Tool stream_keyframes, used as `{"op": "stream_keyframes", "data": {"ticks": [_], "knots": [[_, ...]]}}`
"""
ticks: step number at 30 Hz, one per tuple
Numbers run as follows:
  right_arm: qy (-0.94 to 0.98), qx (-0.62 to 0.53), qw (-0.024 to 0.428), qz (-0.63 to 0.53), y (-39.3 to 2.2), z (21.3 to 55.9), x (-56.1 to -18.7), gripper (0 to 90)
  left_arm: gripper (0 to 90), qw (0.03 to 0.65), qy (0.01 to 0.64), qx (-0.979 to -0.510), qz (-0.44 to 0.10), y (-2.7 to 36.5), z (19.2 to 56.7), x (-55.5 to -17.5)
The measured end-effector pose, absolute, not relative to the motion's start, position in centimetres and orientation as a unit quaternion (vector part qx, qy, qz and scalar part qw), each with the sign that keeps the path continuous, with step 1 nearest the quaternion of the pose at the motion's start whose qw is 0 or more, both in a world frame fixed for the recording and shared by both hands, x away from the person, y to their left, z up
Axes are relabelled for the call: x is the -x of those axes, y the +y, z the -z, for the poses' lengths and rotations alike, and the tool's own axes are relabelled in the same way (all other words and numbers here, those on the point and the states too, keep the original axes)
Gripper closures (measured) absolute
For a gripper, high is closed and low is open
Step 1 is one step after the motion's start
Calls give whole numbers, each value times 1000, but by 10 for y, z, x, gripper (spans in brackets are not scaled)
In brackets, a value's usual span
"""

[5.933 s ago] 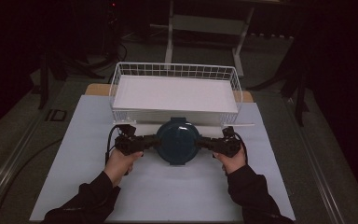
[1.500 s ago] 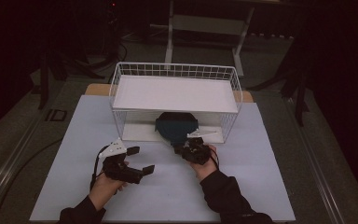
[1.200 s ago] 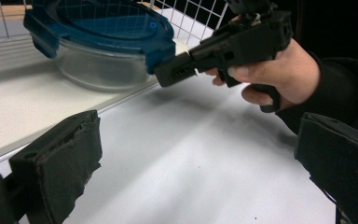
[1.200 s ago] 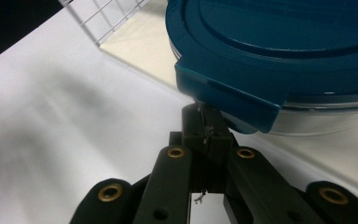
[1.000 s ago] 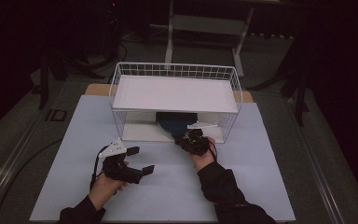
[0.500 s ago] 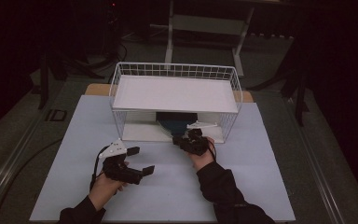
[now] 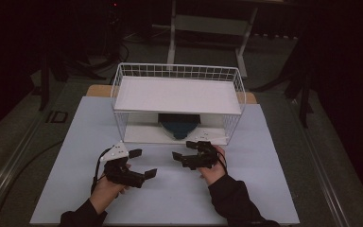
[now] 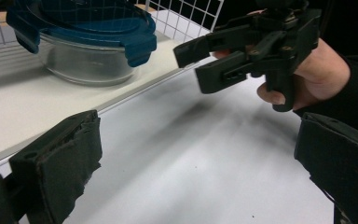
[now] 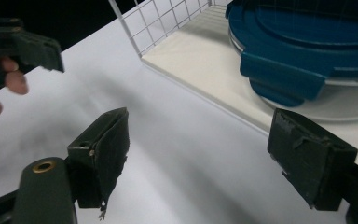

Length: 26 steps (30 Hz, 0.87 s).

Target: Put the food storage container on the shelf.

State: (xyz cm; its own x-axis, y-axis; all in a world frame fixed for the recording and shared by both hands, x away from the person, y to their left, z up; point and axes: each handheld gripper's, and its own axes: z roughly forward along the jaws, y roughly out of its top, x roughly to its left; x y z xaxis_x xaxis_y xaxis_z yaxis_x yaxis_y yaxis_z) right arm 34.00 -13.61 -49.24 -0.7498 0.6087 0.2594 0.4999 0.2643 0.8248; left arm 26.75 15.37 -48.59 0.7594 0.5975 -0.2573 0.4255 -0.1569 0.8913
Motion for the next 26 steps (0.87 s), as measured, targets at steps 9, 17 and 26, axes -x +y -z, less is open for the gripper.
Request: {"op": "stream_keyframes", "data": {"ticks": [9, 17, 26], "knots": [[797, -345, 59, -491, -155, 496, -321, 197, 10, 553, 336, -758, -78, 154, 487, -266], [803, -341, 77, -483, -170, 498, -301, 196, 10, 552, 335, -760, -78, 153, 488, -265], [801, -347, 70, -482, -183, 505, -290, 195, 10, 551, 329, -763, -80, 152, 488, -264]]}}
